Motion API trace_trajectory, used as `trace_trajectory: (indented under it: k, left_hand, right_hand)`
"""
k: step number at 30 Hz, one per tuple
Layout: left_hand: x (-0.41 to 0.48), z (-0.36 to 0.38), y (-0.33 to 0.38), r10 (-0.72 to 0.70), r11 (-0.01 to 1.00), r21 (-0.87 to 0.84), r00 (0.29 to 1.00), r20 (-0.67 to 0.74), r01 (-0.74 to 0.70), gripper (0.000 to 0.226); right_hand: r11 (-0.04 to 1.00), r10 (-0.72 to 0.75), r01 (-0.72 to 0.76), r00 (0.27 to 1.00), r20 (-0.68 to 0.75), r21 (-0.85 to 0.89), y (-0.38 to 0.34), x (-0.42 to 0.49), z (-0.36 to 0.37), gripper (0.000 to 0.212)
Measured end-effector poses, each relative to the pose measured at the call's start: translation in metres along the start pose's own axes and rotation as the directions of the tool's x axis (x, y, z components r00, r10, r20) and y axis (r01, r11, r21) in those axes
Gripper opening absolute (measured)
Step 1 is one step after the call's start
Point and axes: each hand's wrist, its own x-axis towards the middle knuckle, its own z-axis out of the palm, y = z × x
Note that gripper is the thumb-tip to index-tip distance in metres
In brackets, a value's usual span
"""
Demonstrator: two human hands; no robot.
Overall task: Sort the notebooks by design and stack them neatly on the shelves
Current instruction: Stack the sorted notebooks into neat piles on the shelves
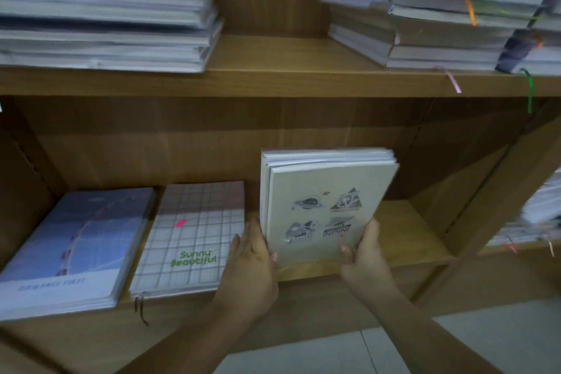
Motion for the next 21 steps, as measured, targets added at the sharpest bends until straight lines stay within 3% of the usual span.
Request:
trace_trajectory:
  k: [5,9,14,17,21]
  left_hand:
    - [0.001,0.005,-0.012,0.01,1.0,0.023,0.999,0.053,-0.011,0.07]
    - [0.001,0.0,-0.013,0.054,0.998,0.016,0.998,0.014,-0.054,0.064]
    - [-0.005,0.0,0.002,-0.035,0.999,0.012,0.999,0.025,0.035,0.064]
    - [-0.004,-0.006,0.0,0.059,0.996,0.073,0.998,0.019,-0.06,0.066]
    - [-0.006,-0.026,0.014,0.179,0.981,0.063,0.983,0.037,-0.181,0.054]
  right_hand:
    - [1.0,0.006,-0.006,1.0,0.024,0.017,-0.001,-0.002,-0.002,0.063]
    - [1.0,-0.006,0.006,1.0,0.015,-0.022,0.001,-0.004,-0.003,0.061]
    - [0.997,0.015,-0.013,1.0,0.023,-0.082,0.001,-0.004,-0.003,0.057]
    - [0.996,-0.018,0.019,1.0,0.012,-0.087,-0.003,-0.003,-0.007,0.053]
    - [0.997,-0.057,0.061,0.996,0.07,-0.053,-0.008,0.002,-0.026,0.063]
